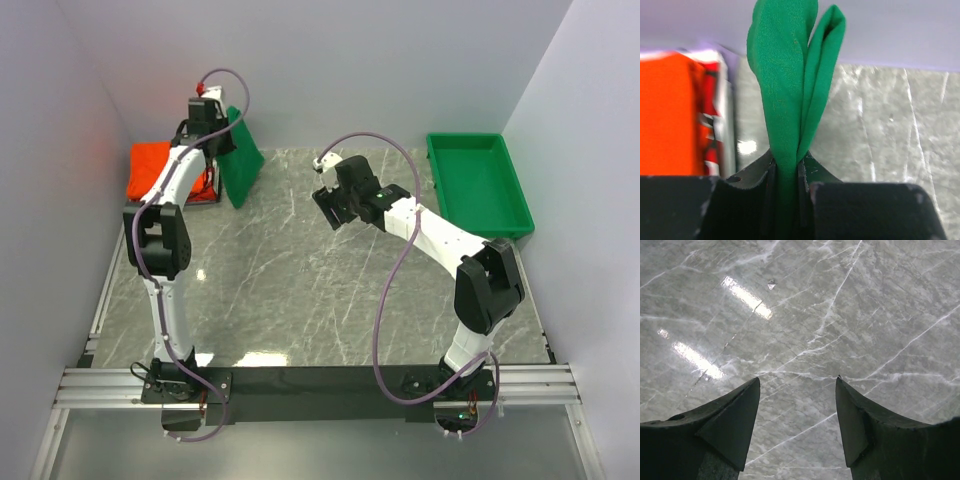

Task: Fold and stack the t-shirts
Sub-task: Neatly place the folded tshirt to the corner

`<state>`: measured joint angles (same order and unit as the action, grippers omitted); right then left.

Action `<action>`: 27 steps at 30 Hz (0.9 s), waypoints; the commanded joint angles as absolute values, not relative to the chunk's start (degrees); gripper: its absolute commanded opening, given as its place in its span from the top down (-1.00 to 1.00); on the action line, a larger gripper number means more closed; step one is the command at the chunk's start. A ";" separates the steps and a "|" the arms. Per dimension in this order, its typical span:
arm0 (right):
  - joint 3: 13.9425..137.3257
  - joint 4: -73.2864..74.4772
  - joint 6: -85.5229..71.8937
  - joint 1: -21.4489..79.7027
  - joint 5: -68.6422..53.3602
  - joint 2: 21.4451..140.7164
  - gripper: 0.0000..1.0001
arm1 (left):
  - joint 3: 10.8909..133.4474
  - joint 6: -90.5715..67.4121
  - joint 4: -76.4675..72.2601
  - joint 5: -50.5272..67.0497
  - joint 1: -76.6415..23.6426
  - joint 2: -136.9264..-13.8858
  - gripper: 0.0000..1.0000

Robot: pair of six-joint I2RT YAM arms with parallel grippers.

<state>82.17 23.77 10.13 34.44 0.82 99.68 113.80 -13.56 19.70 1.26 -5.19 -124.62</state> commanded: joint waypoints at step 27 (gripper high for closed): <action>84.55 25.22 10.63 33.93 -1.14 101.25 -0.28 | 124.72 -11.78 24.70 3.25 -0.18 -114.43 0.69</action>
